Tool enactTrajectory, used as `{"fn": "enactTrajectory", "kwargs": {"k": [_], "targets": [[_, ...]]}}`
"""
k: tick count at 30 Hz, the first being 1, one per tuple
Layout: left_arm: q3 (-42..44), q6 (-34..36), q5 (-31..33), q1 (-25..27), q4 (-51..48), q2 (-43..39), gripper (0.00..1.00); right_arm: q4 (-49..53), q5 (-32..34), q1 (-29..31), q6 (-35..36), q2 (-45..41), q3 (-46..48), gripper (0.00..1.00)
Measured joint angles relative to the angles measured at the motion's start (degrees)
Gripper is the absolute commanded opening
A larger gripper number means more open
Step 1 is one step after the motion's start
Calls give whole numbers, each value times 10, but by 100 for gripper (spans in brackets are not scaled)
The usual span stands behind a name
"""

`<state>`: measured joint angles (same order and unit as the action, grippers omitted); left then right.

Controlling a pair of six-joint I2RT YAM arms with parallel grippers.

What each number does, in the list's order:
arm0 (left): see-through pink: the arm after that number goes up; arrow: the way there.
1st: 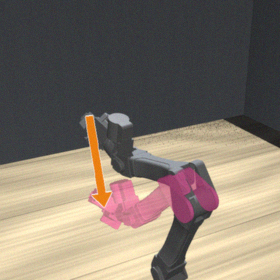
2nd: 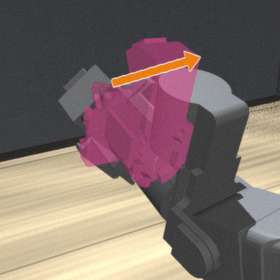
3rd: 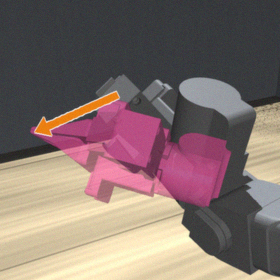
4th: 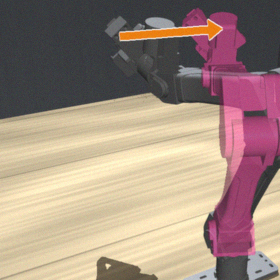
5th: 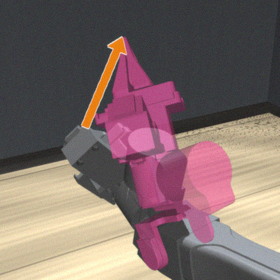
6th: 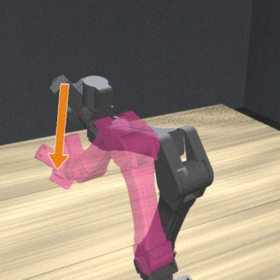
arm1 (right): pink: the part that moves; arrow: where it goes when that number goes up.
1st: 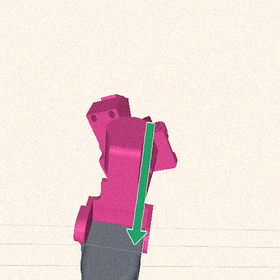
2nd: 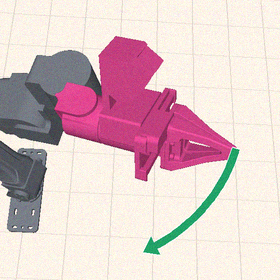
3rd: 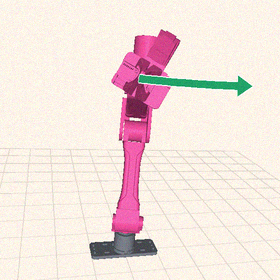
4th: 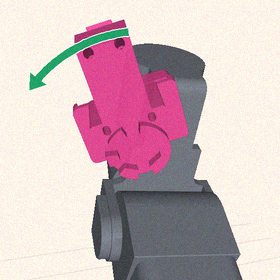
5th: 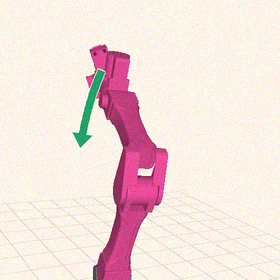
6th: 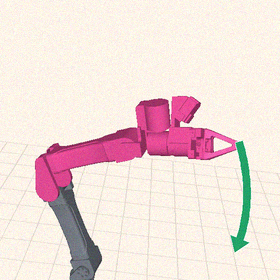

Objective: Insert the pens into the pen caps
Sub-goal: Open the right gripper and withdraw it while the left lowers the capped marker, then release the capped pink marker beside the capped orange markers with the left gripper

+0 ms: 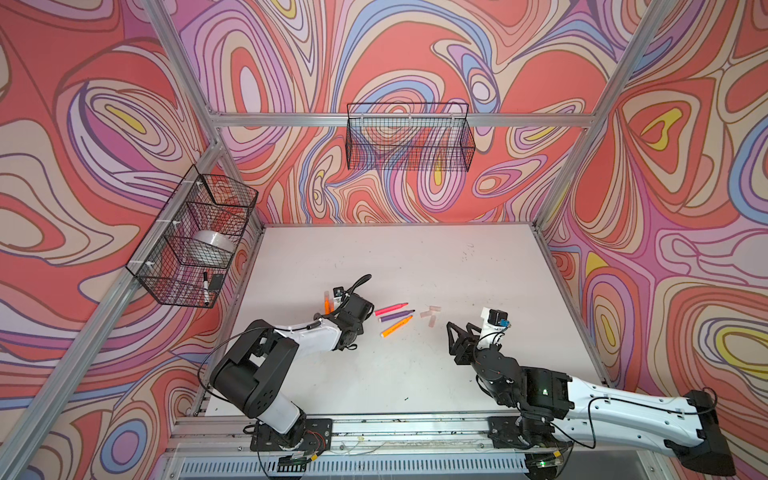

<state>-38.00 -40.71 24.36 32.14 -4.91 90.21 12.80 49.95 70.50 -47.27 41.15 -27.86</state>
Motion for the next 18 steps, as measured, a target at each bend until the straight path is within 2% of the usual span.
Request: {"fn": "enactTrajectory", "kwargs": {"k": [8,13,16,18], "targets": [[-7,11,-5,-3,-38,-28,36,6,0,0,0,-11,0,65],[-15,52,-37,-3,-67,-141,45,14,5,0,5,-11,-2,70],[-5,87,-82,-2,-55,-233,53,39,24,-2,7,-11,-11,75],[21,109,-127,3,-31,-294,54,55,44,-7,10,-15,-17,77]]}}
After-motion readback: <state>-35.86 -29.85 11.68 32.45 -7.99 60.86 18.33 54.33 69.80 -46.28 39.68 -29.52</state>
